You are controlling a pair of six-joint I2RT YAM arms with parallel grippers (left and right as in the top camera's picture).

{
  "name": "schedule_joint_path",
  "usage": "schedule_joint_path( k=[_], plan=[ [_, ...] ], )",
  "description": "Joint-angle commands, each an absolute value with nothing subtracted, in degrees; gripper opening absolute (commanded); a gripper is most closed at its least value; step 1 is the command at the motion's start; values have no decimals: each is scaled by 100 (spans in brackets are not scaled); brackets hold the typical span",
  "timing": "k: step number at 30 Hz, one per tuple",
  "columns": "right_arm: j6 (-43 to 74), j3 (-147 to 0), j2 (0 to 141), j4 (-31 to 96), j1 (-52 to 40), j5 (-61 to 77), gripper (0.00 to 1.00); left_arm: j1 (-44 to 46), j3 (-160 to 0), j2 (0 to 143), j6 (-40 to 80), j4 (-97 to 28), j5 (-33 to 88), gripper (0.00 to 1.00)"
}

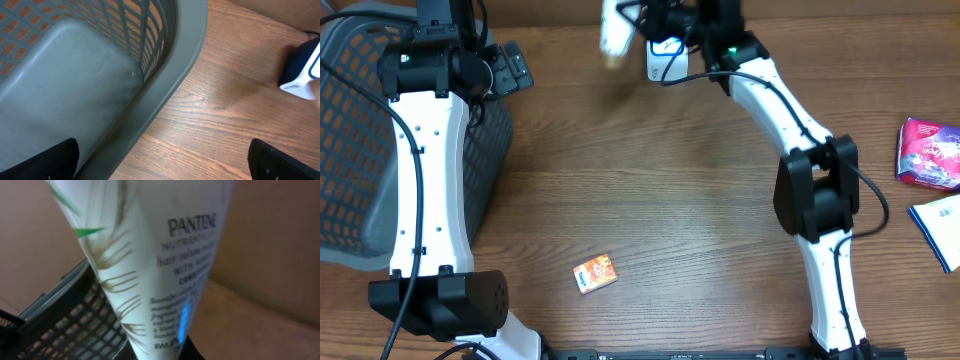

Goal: Scan the item barcode
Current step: 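Hold the tube in front of the white scanner with the right gripper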

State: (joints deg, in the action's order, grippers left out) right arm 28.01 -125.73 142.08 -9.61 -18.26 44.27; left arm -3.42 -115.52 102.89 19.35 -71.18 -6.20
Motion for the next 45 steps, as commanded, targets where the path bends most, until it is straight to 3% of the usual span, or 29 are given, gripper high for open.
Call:
schedule_joint_path(
  k=[1, 8, 37, 45],
  plan=[
    [4584, -12672, 14969, -2534, -1487, 4893, 4, -336, -11555, 10355, 1931, -7135, -593, 100],
    [5966, -12672, 15756, -4436, -1347, 4488, 4, -336, -11555, 10355, 1931, -7137, -593, 100],
    [5227, -12672, 15775, -3931, -1026, 3887, 4, -336, -11555, 10355, 1931, -7135, -593, 100],
    [6401, -13211, 15631, -5920, -1026, 5428, 4, -336, -11555, 10355, 1931, -7137, -593, 100]
  ],
)
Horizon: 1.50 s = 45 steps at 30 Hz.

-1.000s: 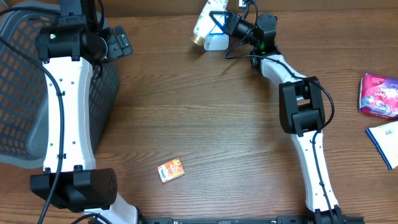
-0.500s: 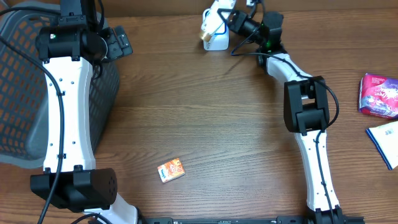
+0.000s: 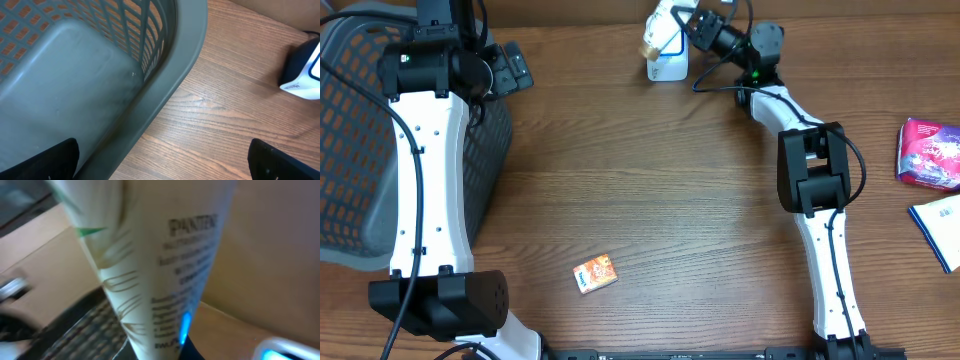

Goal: Scan the item barcode
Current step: 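Hold the tube in front of the white scanner with the right gripper, then carry the tube to the right edge and drop it in the box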

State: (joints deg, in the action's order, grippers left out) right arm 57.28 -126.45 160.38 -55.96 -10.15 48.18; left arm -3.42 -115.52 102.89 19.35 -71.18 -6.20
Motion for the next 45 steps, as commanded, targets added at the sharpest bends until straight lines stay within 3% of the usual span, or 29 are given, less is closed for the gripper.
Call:
schedule_joint_path(
  k=[1, 8, 12, 14, 17, 19, 24, 28, 32, 40, 41, 43, 44, 45],
  plan=[
    [6506, -13308, 15563, -5887, -1026, 5496, 4, -336, -11555, 10355, 1931, -7135, -593, 100],
    [6580, -13581, 14770, -5111, -1081, 6016, 4, -336, -11555, 10355, 1931, -7135, -593, 100],
    [5590, -13581, 14123, -2827, -1052, 5736, 4, -336, -11555, 10355, 1931, -7135, -593, 100],
    [4447, -13583, 13708, -738, -1048, 4729, 4, -336, -11555, 10355, 1931, -7137, -593, 100],
    [2921, -13583, 12973, 2198, -1103, 1990, 4, -336, -11555, 10355, 1931, -7135, -593, 100],
    [2467, -13583, 12634, 3118, -1164, 886, 4, -336, -11555, 10355, 1931, -7137, -596, 100],
    [2263, -13583, 12018, 5601, -1024, -1955, 4, -336, -11555, 10355, 1931, -7137, -593, 100],
    [3229, -13430, 12003, 7964, -84, -3339, 4, -336, -11555, 10355, 1931, -7137, -593, 100],
    [3802, -12656, 12003, 8665, 1260, -3203, 4, -336, -11555, 10355, 1931, -7137, -593, 100],
    [3507, -10847, 12003, 7714, 2941, -2880, 4, -336, -11555, 10355, 1931, -7135, -593, 100],
    [3297, -10709, 12003, 7585, 3059, -2858, 13, -336, -11555, 10355, 1929, -7137, -596, 100],
    [3055, -10624, 12003, 7411, 3251, -2523, 54, -336, -11555, 10355, 1931, -7135, -593, 100],
    [2842, -10656, 11994, 7328, 3301, -2104, 62, -336, -11555, 10355, 1931, -7135, -593, 100],
    [2512, -10759, 11977, 7297, 3328, -1592, 82, -336, -11555, 10355, 1931, -7135, -593, 100]
  ],
)
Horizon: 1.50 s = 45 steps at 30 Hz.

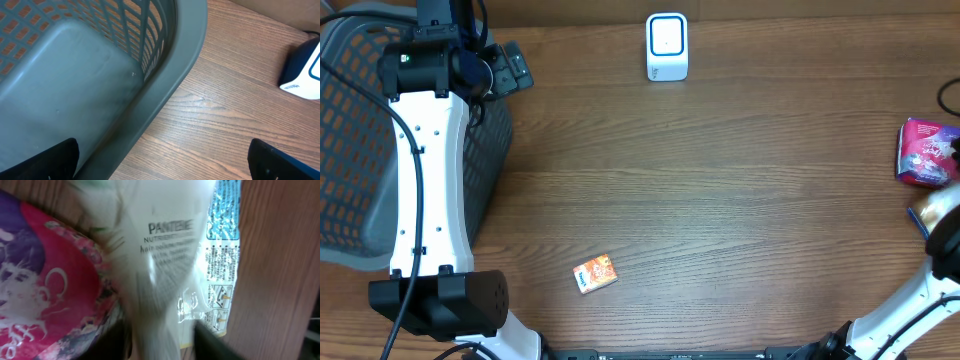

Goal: Scan the item barcode
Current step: 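Carry the tube to the right edge and drop it in the box, then move the right gripper over the orange tissue pack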

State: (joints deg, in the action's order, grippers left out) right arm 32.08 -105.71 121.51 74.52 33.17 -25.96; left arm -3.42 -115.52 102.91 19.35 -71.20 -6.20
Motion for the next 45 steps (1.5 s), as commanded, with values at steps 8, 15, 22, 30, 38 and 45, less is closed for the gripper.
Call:
schedule_joint_path(
  k=[8, 15, 22, 30, 38, 45],
  plan=[
    [1968, -12315, 11590, 8165, 2611, -659, 100, -336, -11555, 10355, 1931, -7135, -593, 100],
    [1625, -12414, 10807, 8611, 729, 196, 100, -336, -11555, 10355, 1929, -7135, -596, 100],
    [1702, -12031, 10766, 8805, -1315, 351, 100, -336, -11555, 10355, 1929, -7137, -596, 100],
    [2576, -9907, 10547, 7352, -3288, 314, 100, -336, -11555, 10355, 1931, -7137, -593, 100],
    [3489, -7909, 9620, 5830, -4923, 773, 100, -336, -11555, 10355, 1931, -7135, -593, 100],
    [4670, -7210, 9430, 4565, -6176, 89, 100, -336, -11555, 10355, 1929, -7135, -596, 100]
  ],
)
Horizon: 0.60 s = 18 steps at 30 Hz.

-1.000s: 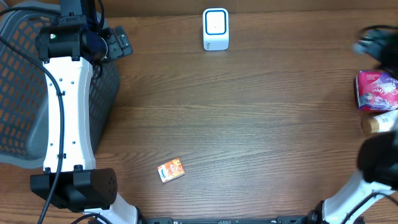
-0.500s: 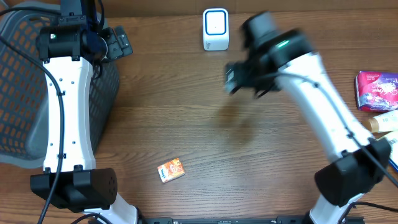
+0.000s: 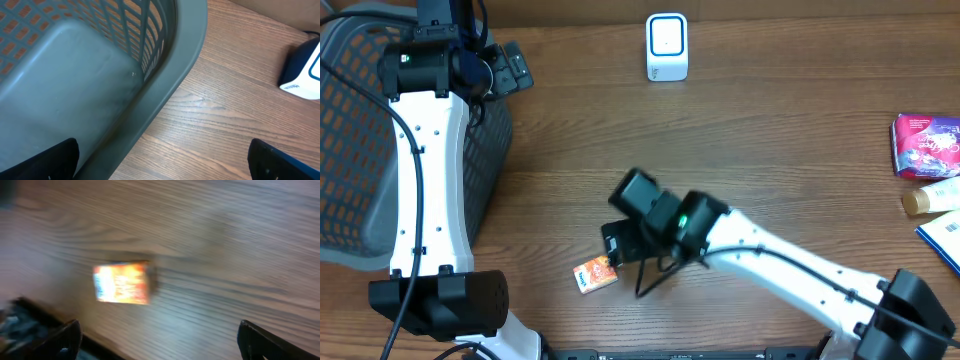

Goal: Scan the item barcode
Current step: 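Move the right gripper over the orange tissue pack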

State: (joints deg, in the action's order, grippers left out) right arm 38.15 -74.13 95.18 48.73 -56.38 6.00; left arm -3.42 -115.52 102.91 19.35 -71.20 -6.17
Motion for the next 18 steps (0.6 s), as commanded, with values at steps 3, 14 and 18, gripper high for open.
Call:
schedule_joint_path(
  k=[3, 14, 18],
  plan=[
    [5371, -7105, 9437, 4394, -6659, -1074, 100, -336, -11555, 10355, 1931, -7135, -593, 100],
    [6130, -6082, 9524, 2847, -6980, -1691, 100, -336, -11555, 10355, 1931, -7135, -593, 100],
    [6036, -5942, 9808, 2488, -6980, -1378, 100, -336, -11555, 10355, 1931, -7137, -593, 100]
  ],
)
